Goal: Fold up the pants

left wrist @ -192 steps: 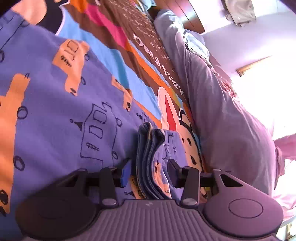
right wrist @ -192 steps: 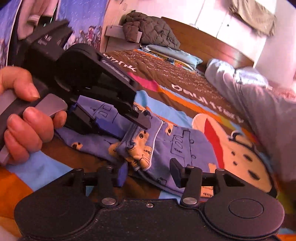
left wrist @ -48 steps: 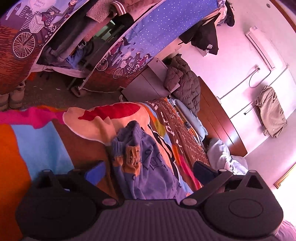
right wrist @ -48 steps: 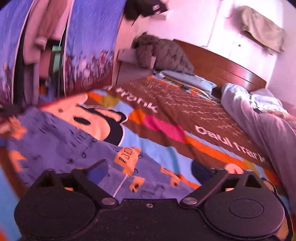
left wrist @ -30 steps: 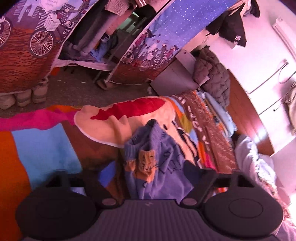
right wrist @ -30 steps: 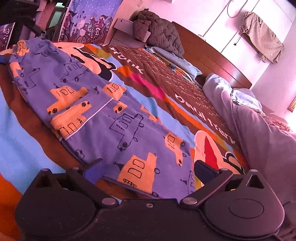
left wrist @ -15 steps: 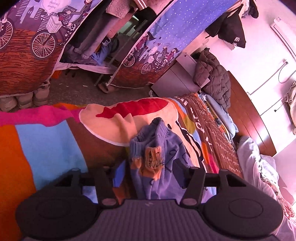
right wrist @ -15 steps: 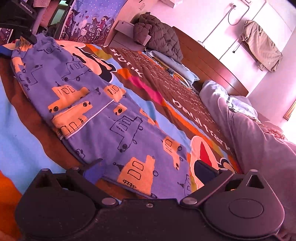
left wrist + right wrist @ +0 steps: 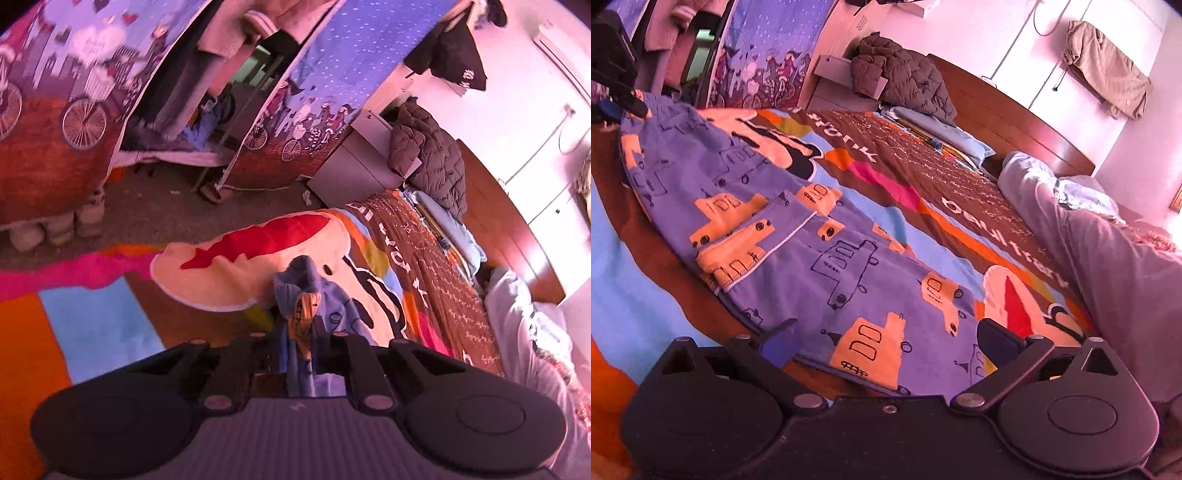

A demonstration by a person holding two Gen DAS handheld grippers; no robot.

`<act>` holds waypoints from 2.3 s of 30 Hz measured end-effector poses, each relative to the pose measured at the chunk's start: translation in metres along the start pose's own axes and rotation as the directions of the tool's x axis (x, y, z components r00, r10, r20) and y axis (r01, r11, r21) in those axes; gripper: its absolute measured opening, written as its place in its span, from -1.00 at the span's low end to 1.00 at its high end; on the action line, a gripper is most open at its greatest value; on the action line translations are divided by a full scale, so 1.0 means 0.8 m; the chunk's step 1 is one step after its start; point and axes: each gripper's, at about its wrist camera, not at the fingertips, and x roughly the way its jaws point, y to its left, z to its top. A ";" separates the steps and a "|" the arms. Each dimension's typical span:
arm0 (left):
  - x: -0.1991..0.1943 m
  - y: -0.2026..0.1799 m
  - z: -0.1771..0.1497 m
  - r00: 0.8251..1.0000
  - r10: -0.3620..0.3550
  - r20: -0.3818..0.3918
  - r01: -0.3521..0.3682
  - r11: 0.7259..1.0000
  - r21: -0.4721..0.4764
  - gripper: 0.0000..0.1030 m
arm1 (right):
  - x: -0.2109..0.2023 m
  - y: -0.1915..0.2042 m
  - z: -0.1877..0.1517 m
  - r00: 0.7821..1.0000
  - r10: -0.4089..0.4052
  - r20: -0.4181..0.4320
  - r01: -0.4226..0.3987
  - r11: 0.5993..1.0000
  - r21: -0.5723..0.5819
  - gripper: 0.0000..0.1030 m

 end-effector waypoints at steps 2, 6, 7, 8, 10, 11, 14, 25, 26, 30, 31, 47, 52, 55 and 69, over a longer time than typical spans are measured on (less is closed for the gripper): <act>-0.009 -0.022 0.002 1.000 0.019 0.013 -0.020 0.999 0.040 -0.76 | 0.000 -0.009 -0.001 0.999 0.032 0.001 -0.032 0.999 0.043 0.96; -0.030 -0.078 0.002 0.998 -0.005 0.057 -0.005 0.986 0.165 -0.76 | 0.005 -0.045 -0.004 0.991 0.131 -0.009 -0.126 0.965 0.230 0.93; -0.036 -0.093 0.002 0.997 -0.021 0.069 0.007 0.980 0.201 -0.76 | 0.006 -0.056 -0.007 0.986 0.166 -0.005 -0.157 0.945 0.287 0.93; -0.043 -0.110 -0.001 0.996 -0.040 0.083 0.018 0.969 0.246 -0.76 | 0.008 -0.070 -0.011 0.978 0.209 0.005 -0.198 0.915 0.352 0.93; -0.055 -0.143 -0.008 0.993 -0.074 0.093 0.040 0.945 0.323 -0.76 | 0.010 -0.092 -0.021 0.959 0.279 0.041 -0.266 0.844 0.466 0.92; -0.059 -0.159 -0.013 0.991 -0.091 0.093 0.051 0.932 0.358 -0.76 | 0.010 -0.106 -0.030 0.947 0.310 0.081 -0.304 0.787 0.537 0.90; -0.074 -0.209 -0.040 0.985 -0.151 0.085 0.094 0.877 0.470 -0.76 | 0.007 -0.143 -0.059 0.919 0.340 0.200 -0.377 0.606 0.701 0.85; -0.085 -0.338 -0.185 0.939 -0.316 -0.132 0.318 0.662 0.679 -0.76 | -0.046 -0.251 -0.095 0.982 -0.078 0.174 -0.060 0.740 0.669 0.95; -0.081 -0.342 -0.199 0.935 -0.313 -0.168 0.338 0.639 0.691 -0.76 | -0.044 -0.256 -0.101 0.985 -0.091 0.146 -0.032 0.736 0.676 0.95; -0.049 -0.344 -0.266 0.885 -0.260 -0.385 0.464 0.532 0.708 -0.75 | -0.029 -0.281 -0.128 0.995 -0.022 0.099 -0.065 0.608 0.792 0.95; -0.037 -0.341 -0.280 0.870 -0.222 -0.440 0.488 0.511 0.708 -0.74 | -0.027 -0.284 -0.132 0.996 -0.015 0.092 -0.066 0.588 0.806 0.95; -0.044 -0.211 -0.185 0.955 -0.144 -0.259 0.271 0.774 0.573 0.47 | 0.005 -0.283 -0.128 0.995 0.096 0.022 -0.073 0.565 0.822 0.95; -0.020 -0.169 -0.176 0.942 -0.148 -0.302 0.285 0.828 0.482 0.09 | 0.012 -0.272 -0.116 0.995 0.092 -0.031 -0.034 0.628 0.778 0.96; -0.009 -0.145 -0.183 0.926 -0.163 -0.340 0.304 0.856 0.419 -0.10 | 0.018 -0.261 -0.106 0.991 0.115 -0.063 -0.033 0.682 0.731 0.96; 0.009 -0.118 -0.179 0.899 -0.231 -0.373 0.355 0.882 0.310 -0.47 | 0.119 -0.158 0.112 0.872 0.489 -0.020 -0.453 0.822 0.346 0.98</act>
